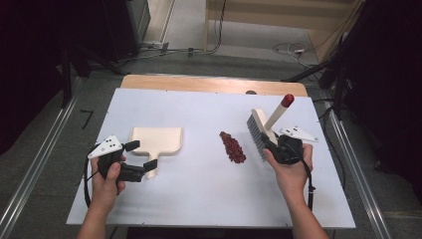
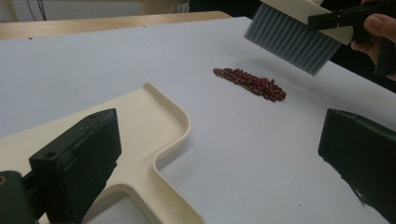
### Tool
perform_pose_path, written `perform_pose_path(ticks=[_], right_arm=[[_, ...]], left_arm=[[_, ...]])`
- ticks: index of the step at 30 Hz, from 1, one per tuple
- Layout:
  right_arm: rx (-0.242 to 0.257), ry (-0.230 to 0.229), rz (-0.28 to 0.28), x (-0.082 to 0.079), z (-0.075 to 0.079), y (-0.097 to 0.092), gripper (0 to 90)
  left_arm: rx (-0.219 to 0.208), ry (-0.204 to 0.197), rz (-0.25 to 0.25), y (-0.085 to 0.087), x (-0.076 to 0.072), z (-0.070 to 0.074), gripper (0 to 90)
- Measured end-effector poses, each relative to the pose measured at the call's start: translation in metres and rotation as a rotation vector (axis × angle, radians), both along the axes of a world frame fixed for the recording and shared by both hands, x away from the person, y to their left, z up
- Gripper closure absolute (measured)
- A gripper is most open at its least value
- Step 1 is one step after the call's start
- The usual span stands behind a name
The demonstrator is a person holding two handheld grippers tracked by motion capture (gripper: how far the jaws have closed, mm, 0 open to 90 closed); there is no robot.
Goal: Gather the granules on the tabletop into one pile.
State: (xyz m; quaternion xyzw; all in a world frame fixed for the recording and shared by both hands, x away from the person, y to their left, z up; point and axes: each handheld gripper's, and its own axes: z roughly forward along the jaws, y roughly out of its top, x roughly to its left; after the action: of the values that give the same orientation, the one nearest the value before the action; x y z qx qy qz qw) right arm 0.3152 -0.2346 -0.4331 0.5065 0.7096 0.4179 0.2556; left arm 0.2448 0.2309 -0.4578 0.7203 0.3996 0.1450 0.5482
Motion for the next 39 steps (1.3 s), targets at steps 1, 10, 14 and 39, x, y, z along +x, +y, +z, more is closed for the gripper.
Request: perform_pose_path(ticks=[1,10,14,39], right_arm=[[0.006,0.0,-0.004,-0.002,0.0,-0.003,65.0],[0.013,-0.012,-0.028,-0.011,0.001,-0.034,65.0],[0.017,-0.011,-0.039,-0.014,-0.001,-0.048,65.0],[0.073,0.024,0.061,-0.025,-0.022,-0.112,65.0]], left_arm=[[0.0,0.001,0.002,0.0,0.0,0.0,0.0],[0.008,-0.003,0.009,-0.001,0.0,-0.002,0.0],[0.013,-0.003,0.019,-0.001,0.0,-0.004,0.0],[0.015,-0.033,0.114,0.006,-0.003,-0.012,0.0]])
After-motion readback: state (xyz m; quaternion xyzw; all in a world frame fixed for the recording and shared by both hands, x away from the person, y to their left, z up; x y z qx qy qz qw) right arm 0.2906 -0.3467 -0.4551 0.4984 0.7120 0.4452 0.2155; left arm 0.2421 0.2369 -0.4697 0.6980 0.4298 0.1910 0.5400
